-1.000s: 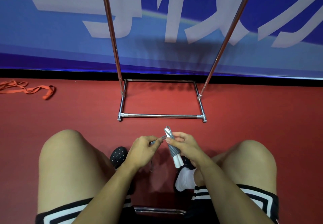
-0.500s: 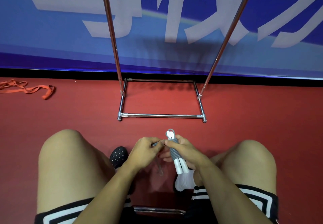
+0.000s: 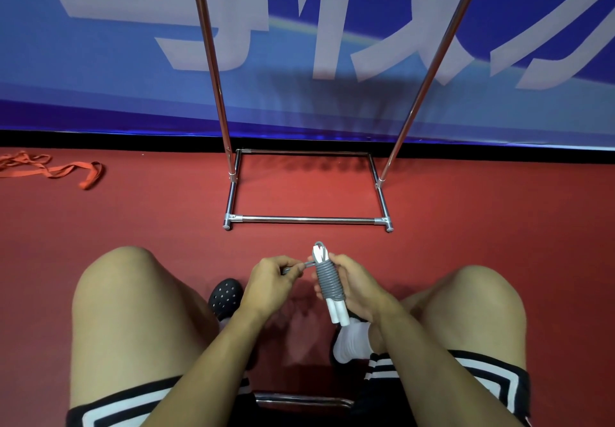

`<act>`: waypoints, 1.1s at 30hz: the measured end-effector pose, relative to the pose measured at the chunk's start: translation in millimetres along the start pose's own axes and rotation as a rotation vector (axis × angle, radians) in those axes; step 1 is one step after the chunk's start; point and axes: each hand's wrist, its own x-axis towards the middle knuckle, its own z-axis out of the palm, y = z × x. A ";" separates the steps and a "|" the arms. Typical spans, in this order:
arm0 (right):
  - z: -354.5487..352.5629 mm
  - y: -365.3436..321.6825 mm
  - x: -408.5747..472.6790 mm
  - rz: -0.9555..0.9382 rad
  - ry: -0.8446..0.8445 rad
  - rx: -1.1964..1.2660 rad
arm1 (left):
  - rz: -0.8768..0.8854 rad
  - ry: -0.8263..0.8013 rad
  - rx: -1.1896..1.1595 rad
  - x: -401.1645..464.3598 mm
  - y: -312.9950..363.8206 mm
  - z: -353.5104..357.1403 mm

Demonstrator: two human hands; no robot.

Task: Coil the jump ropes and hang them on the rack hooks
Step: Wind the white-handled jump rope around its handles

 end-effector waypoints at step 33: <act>0.5 4.9 -12.3 -0.031 -0.166 -0.200 | -0.240 -0.066 -0.669 -10.5 21.3 -4.3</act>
